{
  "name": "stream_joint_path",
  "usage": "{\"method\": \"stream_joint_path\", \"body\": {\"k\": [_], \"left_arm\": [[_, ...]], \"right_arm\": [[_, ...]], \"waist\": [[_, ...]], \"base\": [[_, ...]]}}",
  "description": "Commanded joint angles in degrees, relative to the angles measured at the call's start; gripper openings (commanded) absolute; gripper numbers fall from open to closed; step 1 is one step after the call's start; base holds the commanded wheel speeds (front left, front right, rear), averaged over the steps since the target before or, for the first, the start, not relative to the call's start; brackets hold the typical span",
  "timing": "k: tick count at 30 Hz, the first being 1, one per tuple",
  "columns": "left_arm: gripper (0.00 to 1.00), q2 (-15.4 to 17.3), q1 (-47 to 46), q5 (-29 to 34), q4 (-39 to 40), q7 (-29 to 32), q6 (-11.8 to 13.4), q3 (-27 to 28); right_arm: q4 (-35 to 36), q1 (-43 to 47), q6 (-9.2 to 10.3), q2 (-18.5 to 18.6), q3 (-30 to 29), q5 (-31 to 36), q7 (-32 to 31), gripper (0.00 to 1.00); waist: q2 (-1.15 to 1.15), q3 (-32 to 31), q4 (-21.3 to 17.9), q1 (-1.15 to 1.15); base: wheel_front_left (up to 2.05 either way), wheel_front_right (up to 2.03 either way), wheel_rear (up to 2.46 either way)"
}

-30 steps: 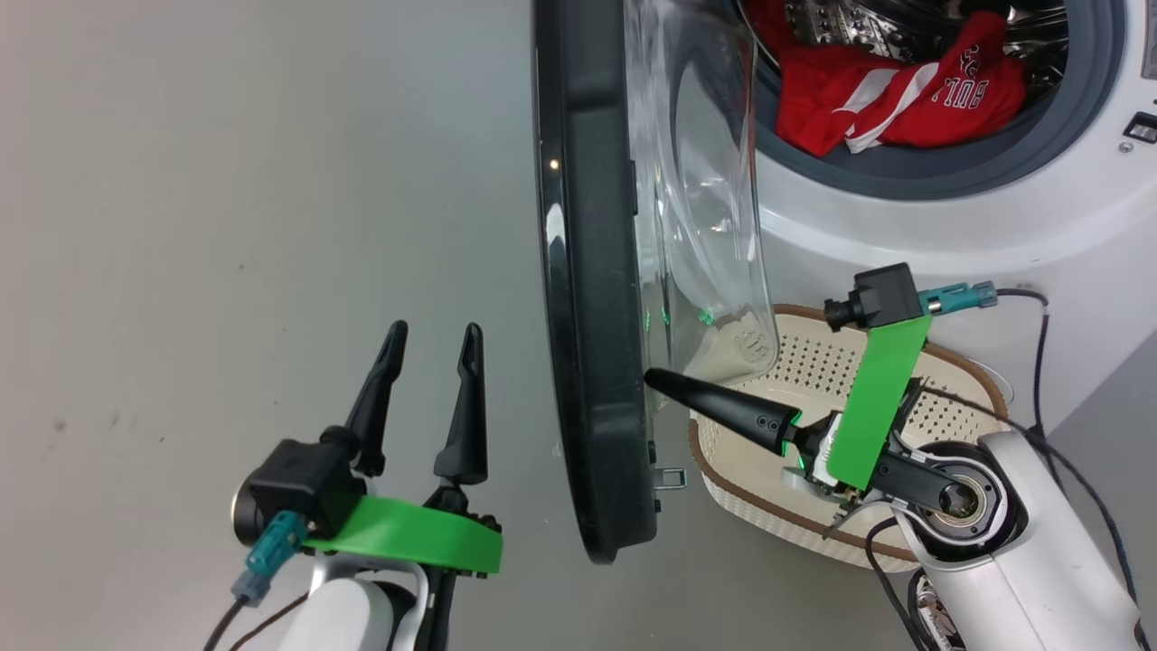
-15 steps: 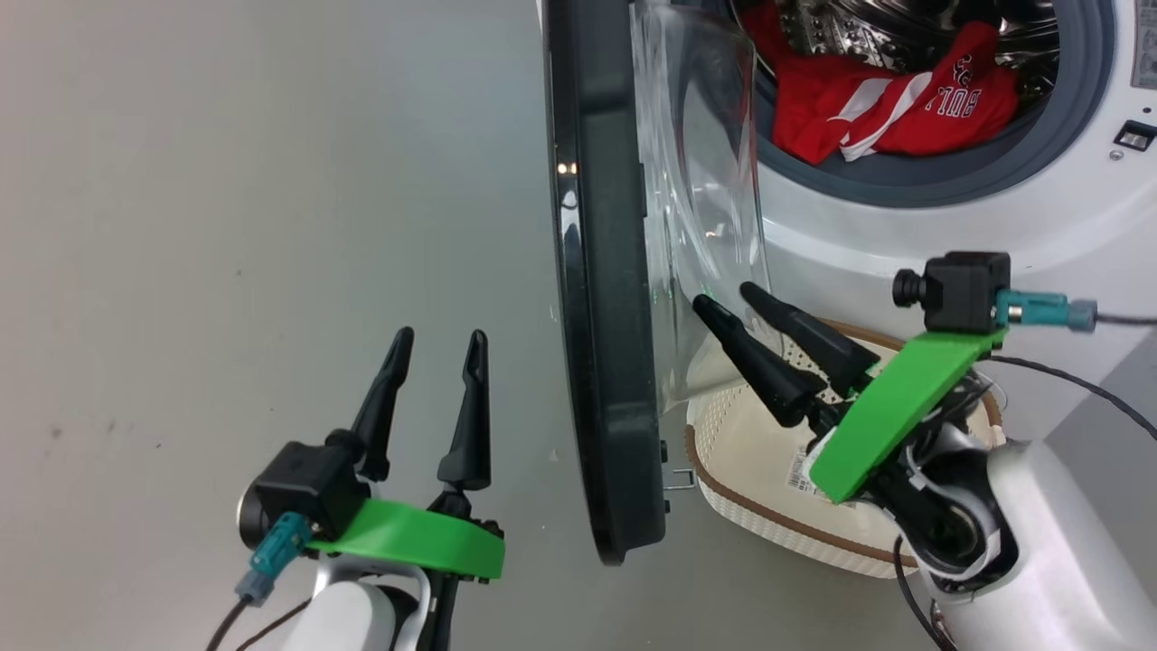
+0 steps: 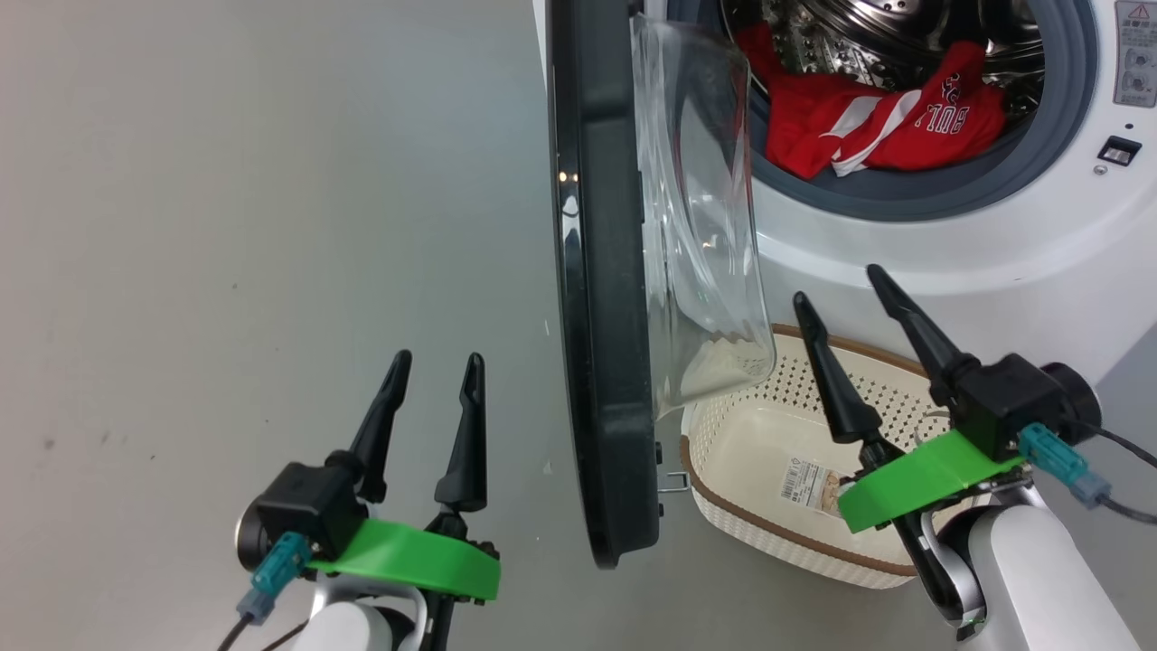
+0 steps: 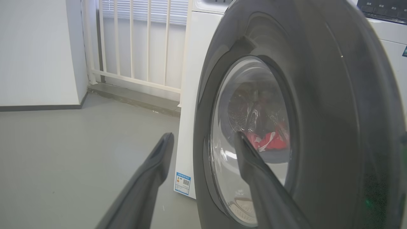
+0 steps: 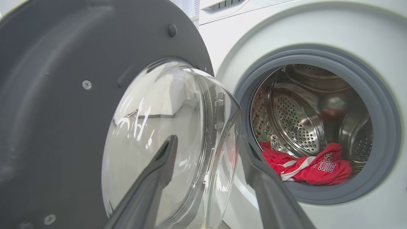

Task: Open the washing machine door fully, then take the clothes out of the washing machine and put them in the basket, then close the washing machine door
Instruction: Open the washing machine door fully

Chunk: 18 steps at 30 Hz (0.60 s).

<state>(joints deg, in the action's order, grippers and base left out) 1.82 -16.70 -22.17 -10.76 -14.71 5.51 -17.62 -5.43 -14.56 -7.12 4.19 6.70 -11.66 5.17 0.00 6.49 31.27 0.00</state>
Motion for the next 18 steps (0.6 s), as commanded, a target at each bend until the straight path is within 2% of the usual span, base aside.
{"method": "stream_joint_path", "body": {"k": [1, 5, 12, 18], "left_arm": [[1.0, 1.1, 0.1, 0.6, 1.6, -0.3, -0.2, 2.1], [1.0, 1.1, 0.5, 1.2, 1.9, -0.3, -0.4, 2.3], [1.0, 1.1, 0.8, 1.7, 2.3, -0.3, -0.5, 2.4], [1.0, 1.1, 1.1, 1.7, 2.3, -0.3, -0.3, 2.7]], "right_arm": [[1.1, 0.2, -0.36, -0.9, -0.1, 2.2, 2.0, 1.0], [0.3, 1.4, -0.36, -1.3, -2.8, 4.6, 5.3, 1.0], [-0.7, 3.8, -0.36, -1.3, -5.6, 2.7, 7.4, 1.0], [-1.8, 6.5, -0.36, -1.3, -5.4, 0.9, 7.7, 1.0]], "waist": [[0.0, -0.1, 0.0, 0.0], [0.0, -0.5, 0.0, 0.0], [0.0, -0.7, -0.1, 0.0], [0.0, -1.0, -0.1, 0.0]], "base": [[0.0, 0.0, 0.0], [0.0, 0.0, 0.0], [0.0, 0.0, 0.0], [0.0, 0.0, 0.0]]}}
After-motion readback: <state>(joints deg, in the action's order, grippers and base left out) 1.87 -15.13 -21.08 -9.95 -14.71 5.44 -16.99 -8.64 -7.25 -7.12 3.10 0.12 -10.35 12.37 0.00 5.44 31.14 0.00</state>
